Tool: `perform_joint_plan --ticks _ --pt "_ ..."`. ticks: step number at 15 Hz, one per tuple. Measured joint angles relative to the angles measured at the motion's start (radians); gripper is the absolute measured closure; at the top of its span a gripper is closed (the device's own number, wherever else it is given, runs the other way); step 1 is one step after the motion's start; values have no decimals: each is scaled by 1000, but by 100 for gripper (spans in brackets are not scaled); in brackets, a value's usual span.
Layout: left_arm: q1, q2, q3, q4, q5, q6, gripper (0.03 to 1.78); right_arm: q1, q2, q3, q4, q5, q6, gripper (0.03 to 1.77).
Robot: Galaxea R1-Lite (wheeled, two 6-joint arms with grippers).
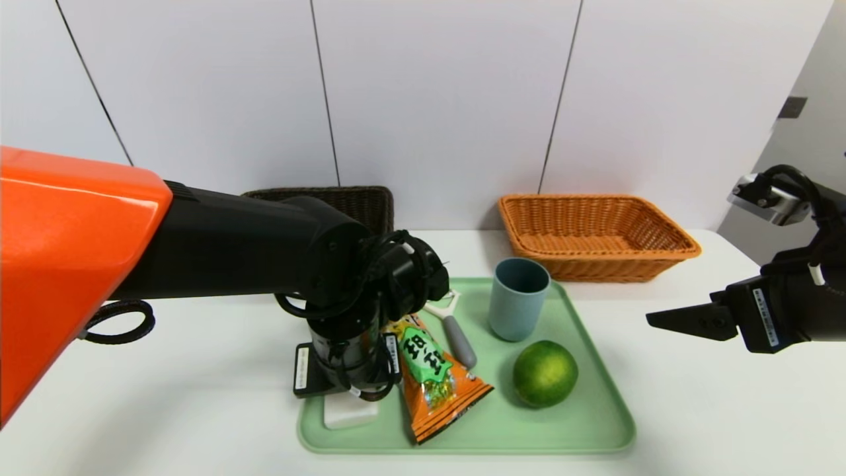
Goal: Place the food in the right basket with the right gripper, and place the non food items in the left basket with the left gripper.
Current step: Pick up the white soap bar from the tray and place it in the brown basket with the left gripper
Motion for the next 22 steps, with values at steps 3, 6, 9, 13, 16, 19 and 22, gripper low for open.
perform_joint_plan --ticks 3,6,9,13,16,19,22 --pt "0 -20 2 7 0 6 84 0 0 0 0 0 0 10" --pt "0 -82 -1 14 15 20 84 0 1 0 -1 0 0 10" --pt "0 -177 -35 68 46 73 84 1 2 -1 -1 0 0 10" --pt "89 -274 -159 88 51 284 84 1 1 -1 -2 -1 0 10" --pt "193 -286 -306 86 43 476 84 2 0 -1 -2 -2 0 10" --pt "323 -230 -413 18 30 650 84 3 0 -3 -2 -2 0 10" --pt "442 -138 -433 -155 25 760 84 3 0 -3 -3 -3 0 10"
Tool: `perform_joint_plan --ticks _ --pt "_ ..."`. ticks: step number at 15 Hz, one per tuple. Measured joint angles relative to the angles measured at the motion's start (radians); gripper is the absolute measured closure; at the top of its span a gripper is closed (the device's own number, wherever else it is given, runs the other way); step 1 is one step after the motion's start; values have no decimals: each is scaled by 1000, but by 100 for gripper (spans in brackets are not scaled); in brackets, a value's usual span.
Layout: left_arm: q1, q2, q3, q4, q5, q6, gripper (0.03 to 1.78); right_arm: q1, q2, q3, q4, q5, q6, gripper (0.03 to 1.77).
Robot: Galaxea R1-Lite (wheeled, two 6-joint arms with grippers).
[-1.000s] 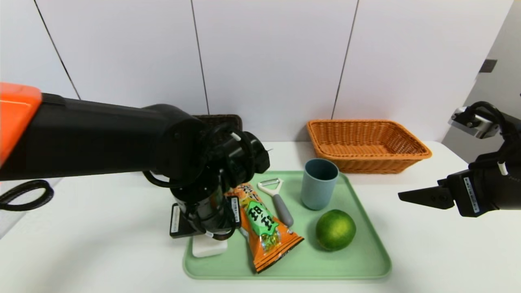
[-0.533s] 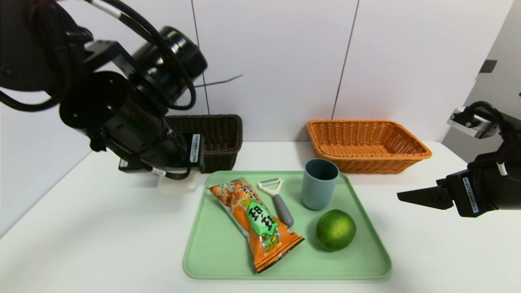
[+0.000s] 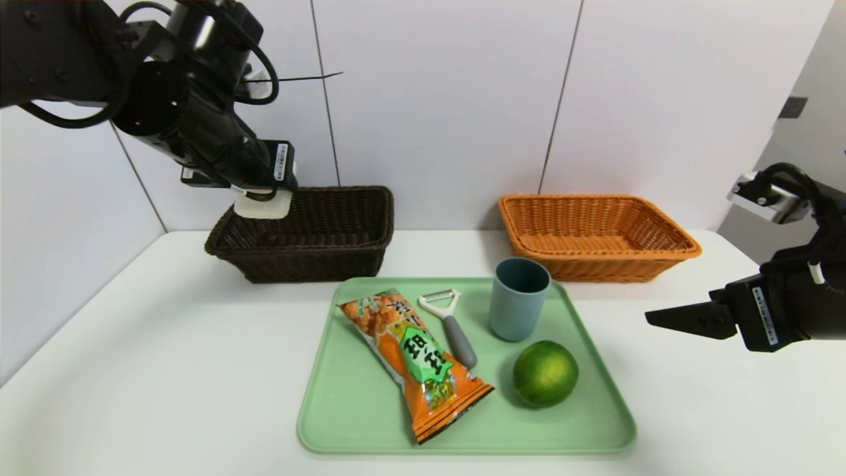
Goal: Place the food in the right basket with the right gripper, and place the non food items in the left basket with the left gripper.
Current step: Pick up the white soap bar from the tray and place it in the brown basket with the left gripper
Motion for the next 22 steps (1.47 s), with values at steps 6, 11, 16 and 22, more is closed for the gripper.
perform_joint_plan --ticks 6,11,16,22 --pt "177 197 -4 -216 -68 24 84 0 -5 16 1 -5 0 10" --pt "212 298 -4 -276 -99 19 84 3 -11 31 1 -5 0 10" --pt "213 343 -4 -280 -106 20 84 2 -12 32 1 -5 0 10" --pt "213 348 -4 -279 -104 21 45 2 -15 31 -9 -6 0 10"
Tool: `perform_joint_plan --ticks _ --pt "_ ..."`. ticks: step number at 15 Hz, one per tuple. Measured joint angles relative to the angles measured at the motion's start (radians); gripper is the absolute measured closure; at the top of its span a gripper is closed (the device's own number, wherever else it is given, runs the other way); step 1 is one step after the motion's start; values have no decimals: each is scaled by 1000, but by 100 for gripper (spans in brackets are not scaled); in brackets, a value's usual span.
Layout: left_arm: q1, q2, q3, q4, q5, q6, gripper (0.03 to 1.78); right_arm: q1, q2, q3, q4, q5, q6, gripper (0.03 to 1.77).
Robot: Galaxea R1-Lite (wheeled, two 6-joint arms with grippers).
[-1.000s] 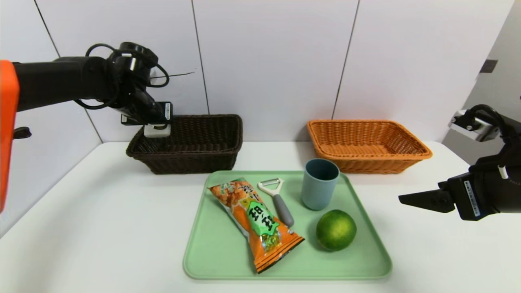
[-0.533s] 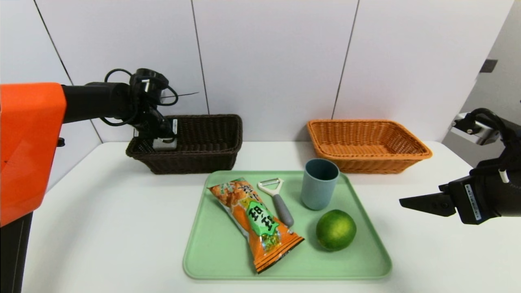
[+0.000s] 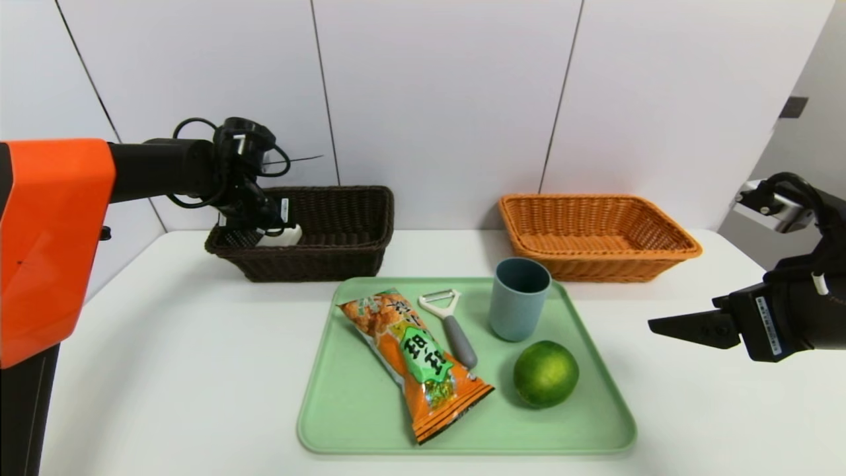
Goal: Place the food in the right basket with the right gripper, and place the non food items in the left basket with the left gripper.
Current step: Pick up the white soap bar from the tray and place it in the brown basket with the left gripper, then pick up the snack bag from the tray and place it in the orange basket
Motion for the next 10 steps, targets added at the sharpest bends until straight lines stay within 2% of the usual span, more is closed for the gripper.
perform_joint_plan --ticks 7,10 --pt "-3 -150 0 30 0 16 25 -1 -13 11 -22 0 3 10" --pt "-4 -269 1 109 2 -12 20 -1 -24 7 -70 0 4 10"
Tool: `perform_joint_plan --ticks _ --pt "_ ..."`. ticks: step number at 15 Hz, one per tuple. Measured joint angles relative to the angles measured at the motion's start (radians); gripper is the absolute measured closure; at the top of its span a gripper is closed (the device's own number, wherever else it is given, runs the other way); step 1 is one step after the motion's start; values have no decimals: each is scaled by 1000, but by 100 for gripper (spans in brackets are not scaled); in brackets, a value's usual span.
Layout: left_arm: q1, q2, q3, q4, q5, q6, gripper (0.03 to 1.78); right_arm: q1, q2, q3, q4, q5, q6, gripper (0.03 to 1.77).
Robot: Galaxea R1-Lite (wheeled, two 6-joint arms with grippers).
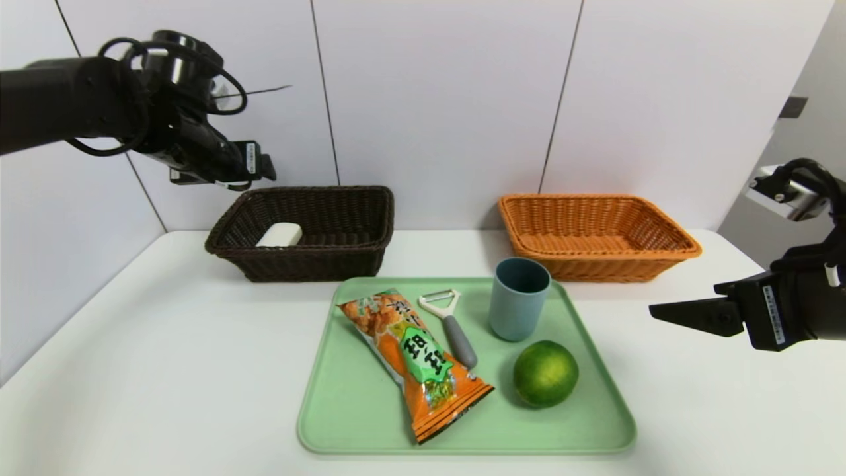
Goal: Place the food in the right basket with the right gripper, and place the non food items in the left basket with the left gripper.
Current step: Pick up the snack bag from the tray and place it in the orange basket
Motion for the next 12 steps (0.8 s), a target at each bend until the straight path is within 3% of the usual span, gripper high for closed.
perform_joint_plan --ticks 6,12 --pt "-56 -241 125 268 -1 -210 15 23 21 -124 -8 0 -4 10" --pt "-176 -476 509 286 -2 -343 14 189 148 -334 -9 -1 -4 10"
